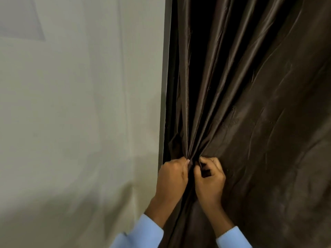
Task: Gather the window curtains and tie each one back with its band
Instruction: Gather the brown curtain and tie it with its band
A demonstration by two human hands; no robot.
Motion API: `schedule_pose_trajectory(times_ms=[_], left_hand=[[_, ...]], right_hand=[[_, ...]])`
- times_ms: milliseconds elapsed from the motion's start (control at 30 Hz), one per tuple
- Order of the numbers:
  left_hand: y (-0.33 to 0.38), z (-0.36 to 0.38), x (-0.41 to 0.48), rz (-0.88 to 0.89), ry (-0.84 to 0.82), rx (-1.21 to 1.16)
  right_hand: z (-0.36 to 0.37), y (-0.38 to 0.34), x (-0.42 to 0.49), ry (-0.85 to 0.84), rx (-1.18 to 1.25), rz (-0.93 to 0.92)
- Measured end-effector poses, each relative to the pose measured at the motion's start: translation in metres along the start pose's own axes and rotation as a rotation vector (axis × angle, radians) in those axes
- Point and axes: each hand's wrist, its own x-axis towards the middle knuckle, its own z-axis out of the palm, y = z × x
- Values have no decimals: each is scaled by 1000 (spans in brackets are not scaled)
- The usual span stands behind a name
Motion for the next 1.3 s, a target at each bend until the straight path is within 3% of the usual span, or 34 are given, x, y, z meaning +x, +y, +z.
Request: schedule_pose_trajectory(times_ms=[200, 433, 600, 867, 1300], left_hand=[[-7, -7, 0, 14, 11, 36], [-16, -12, 6, 28, -35, 29], [-20, -17, 3, 84, -42, -64], [-17, -17, 10, 25, -84, -143], [-15, -11, 30, -46, -149, -39]], right_hand=[[14, -16, -13, -16, -2, 11], [12, -24, -26, -36, -97, -138], [18, -21, -9, -62, -219, -62], [26, -23, -14, -23, -156, 4], [19, -15, -10, -138, -34, 53]])
